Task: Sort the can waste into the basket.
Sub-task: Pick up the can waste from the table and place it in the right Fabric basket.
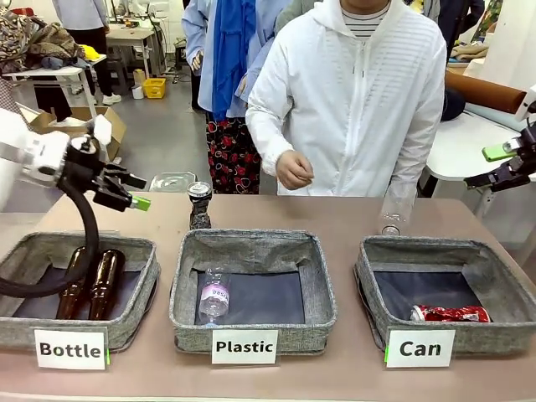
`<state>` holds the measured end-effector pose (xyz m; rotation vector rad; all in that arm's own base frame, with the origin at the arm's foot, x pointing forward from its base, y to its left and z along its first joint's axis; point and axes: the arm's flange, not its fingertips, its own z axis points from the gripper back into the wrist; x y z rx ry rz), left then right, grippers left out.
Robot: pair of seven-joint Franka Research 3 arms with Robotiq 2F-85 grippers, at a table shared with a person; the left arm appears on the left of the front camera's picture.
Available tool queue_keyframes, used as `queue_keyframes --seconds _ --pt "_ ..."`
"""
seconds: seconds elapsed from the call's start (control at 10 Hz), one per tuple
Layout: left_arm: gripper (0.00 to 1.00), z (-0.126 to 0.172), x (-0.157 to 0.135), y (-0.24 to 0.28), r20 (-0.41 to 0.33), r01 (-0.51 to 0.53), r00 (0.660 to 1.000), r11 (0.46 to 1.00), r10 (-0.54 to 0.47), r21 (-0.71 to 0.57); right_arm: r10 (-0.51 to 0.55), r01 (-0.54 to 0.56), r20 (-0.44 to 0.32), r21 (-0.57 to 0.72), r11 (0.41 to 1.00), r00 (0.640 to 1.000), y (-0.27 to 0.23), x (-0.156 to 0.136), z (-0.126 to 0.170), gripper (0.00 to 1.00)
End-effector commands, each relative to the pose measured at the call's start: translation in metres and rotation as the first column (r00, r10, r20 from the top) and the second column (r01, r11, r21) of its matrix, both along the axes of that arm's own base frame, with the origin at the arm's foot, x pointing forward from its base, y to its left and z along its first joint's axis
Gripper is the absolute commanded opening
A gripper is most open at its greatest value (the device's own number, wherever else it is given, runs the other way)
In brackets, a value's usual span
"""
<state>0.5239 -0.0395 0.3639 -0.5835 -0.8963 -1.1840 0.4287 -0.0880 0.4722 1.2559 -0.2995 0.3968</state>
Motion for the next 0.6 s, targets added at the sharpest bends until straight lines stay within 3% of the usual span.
queue_keyframes --seconds 0.0,0.1,0.2,0.3,0.4,0.5 --pt "1.0 -0.02 0.013 -0.001 0.057 -0.02 0.998 0.999 0.023 -0.048 0.006 -0.006 0.018 -0.007 1.0 1.0 -0.002 -0.001 0.001 1.0" --pt "1.0 -0.019 0.019 -0.005 -0.117 -0.191 0.976 0.98 0.185 -0.048 0.006 -0.006 0.018 -0.007 1.0 1.0 -0.002 -0.001 0.001 1.0" --pt "1.0 -0.015 0.007 -0.001 0.015 0.004 1.0 1.0 -0.004 -0.009 0.006 -0.006 0.018 -0.007 1.0 1.0 -0.002 -0.001 0.001 1.0" --pt "1.0 -0.015 0.007 -0.001 0.015 0.004 1.0 1.0 -0.004 -0.009 0.006 -0.006 0.018 -0.007 1.0 1.0 -0.002 -0.001 0.001 1.0" --pt "1.0 -0.028 0.013 0.001 -0.031 -0.059 0.998 0.998 0.058 -0.021 0.006 -0.006 0.018 -0.007 1.0 1.0 -0.002 -0.001 0.001 1.0" --pt "1.0 -0.034 0.021 -0.009 0.005 -0.059 0.998 0.998 0.06 -0.02 0.006 -0.006 0.018 -0.007 1.0 1.0 -0.002 -0.001 0.001 1.0"
